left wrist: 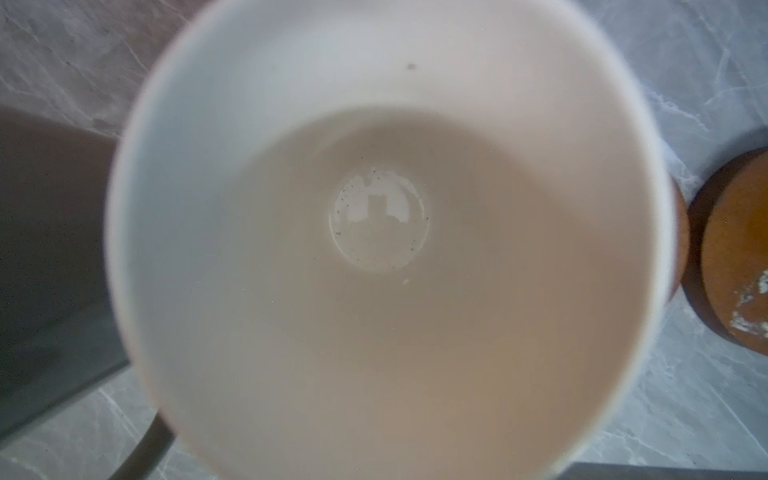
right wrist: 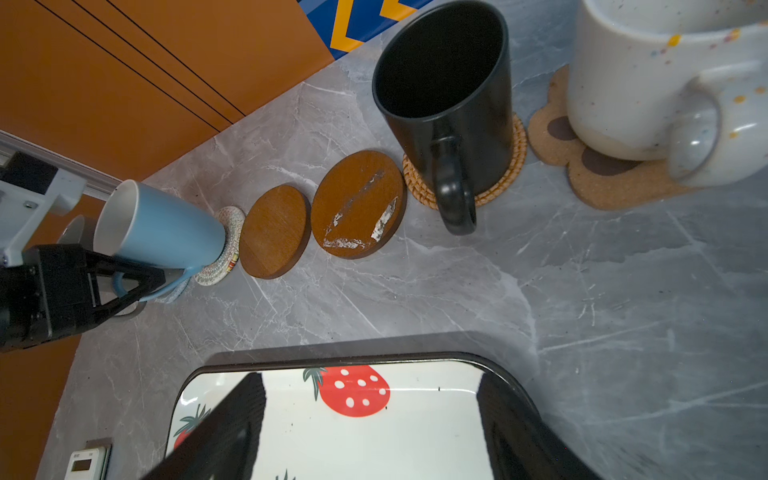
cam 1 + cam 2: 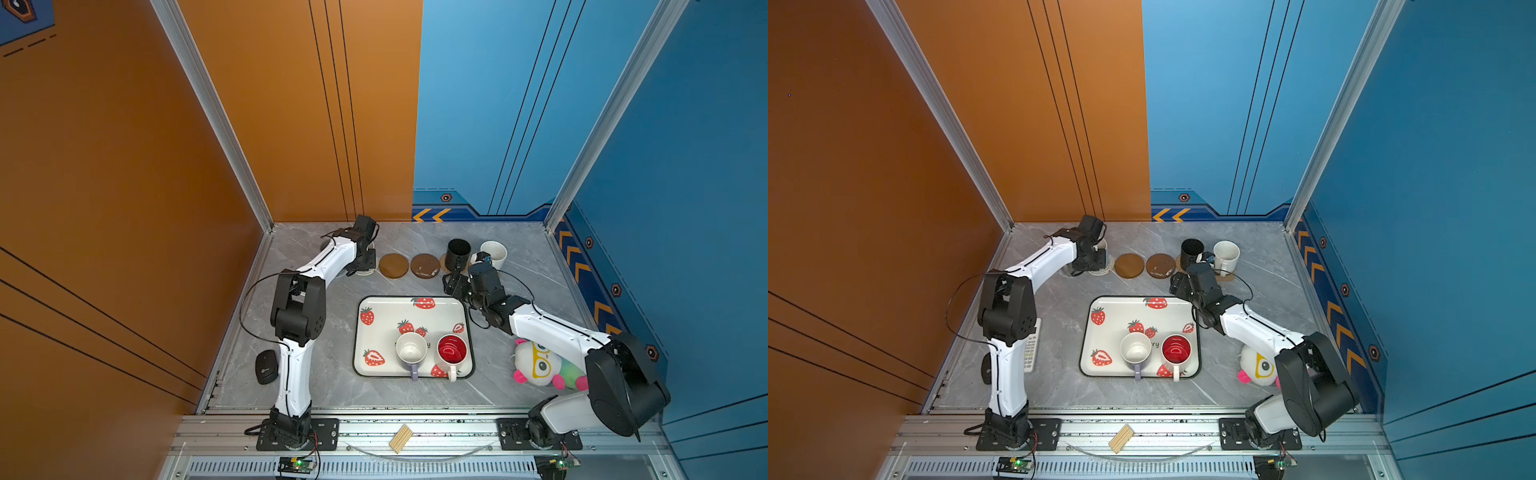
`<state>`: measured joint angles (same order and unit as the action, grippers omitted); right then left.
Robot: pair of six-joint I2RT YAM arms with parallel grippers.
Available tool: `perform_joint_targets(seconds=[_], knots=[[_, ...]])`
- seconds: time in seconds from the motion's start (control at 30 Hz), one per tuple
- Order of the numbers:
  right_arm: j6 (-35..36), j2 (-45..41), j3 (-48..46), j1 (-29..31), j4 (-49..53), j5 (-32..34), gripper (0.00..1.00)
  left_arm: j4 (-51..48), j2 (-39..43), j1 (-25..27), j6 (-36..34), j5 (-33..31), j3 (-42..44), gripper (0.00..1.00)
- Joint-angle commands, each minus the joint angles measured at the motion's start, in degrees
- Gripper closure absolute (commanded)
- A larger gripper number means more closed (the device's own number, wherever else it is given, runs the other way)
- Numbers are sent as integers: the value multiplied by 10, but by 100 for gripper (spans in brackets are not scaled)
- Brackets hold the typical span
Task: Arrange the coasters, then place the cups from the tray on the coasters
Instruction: 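Lower the light blue mug onto the woven coaster and open the left gripper, then raise the left gripper away while the right moves over the red mug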
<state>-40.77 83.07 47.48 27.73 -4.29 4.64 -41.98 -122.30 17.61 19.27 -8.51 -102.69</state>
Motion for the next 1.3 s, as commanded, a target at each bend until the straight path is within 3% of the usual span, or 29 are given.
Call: perform_joint_targets(seconds=[0.0, 0.27, 0.63, 0.77, 1.03, 1.27], knots=[[-4, 5, 2, -3, -2, -3, 21, 8, -7, -6, -5, -4, -24, 100], [-4, 5, 1, -5, -3, -4, 21, -1, -15, -7, -5, -1, -28, 100], [-4, 3, 1, -5, -3, -4, 21, -12, -11, -7, -11, -2, -35, 61], [-5, 2, 2, -4, -1, -6, 21, -12, -6, -6, -11, -2, -33, 52], [-5, -3, 2, -5, 1, -5, 21, -11, 38, -5, -11, -2, -14, 49], [-5, -22, 8, 5, 21, 5, 21, -8, 131, 13, -6, -31, 34, 49]])
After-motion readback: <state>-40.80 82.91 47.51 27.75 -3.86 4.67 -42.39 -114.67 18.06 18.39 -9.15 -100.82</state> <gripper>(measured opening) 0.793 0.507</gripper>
